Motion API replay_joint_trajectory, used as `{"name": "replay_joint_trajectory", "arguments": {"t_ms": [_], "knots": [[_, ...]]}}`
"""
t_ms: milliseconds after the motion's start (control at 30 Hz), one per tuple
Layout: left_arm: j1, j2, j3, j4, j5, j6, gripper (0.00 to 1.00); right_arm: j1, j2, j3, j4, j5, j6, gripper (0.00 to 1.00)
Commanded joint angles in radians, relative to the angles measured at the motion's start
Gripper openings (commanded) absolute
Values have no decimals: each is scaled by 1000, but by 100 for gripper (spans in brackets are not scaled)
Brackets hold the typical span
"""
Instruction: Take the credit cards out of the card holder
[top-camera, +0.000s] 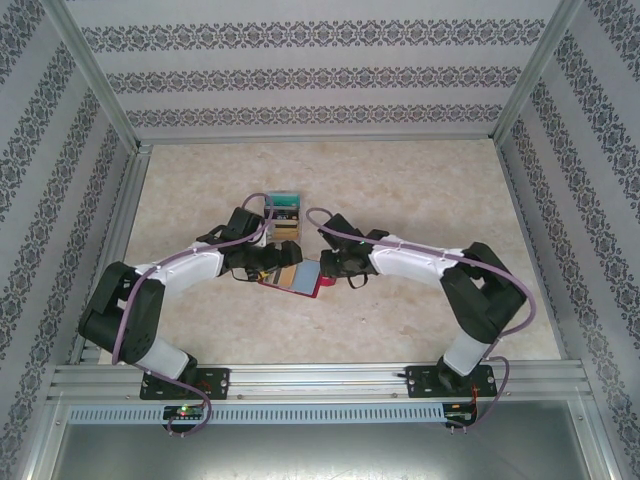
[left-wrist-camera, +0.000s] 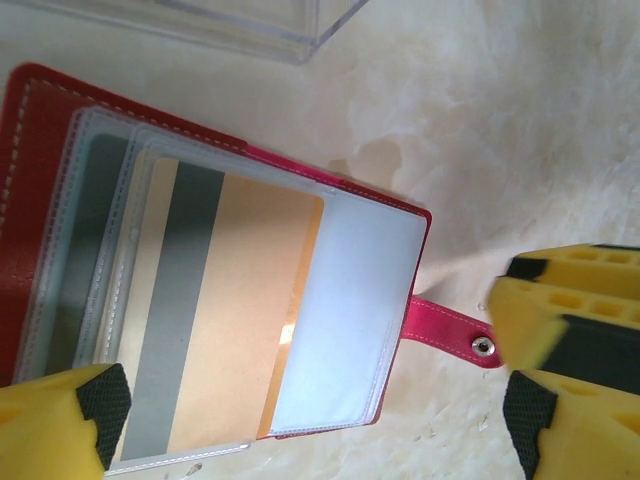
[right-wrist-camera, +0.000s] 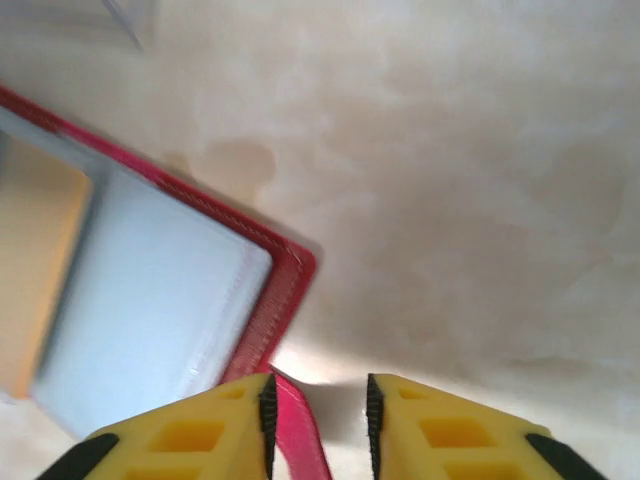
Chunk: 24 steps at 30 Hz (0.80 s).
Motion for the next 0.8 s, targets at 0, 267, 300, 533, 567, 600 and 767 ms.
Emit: {"name": "replay_joint_trajectory", "arguments": {"t_ms": [0,267,300,533,567,600,767], "knots": [[33,-37,5,-40,-44,10,93,-6,-68,-7,51,-23,38,35],[67,7,1,-68,-85,1,35,38,28,31,198,-169,163,33],[70,12,1,-73,-90,2,31,41,38,25,224,-187,179,33],[75,61,1,-95,-118,2,20,43,104,-27,400,-265,299,23],[76,71,0,-96,-118,1,19,43,113,-32,411,-271,311,23],[76,75,-2,-96,-117,2,19,42,120,-36,423,-278,318,23],[75,99,-3,-104,-115,-2,18,35,163,-59,491,-314,365,20]]}}
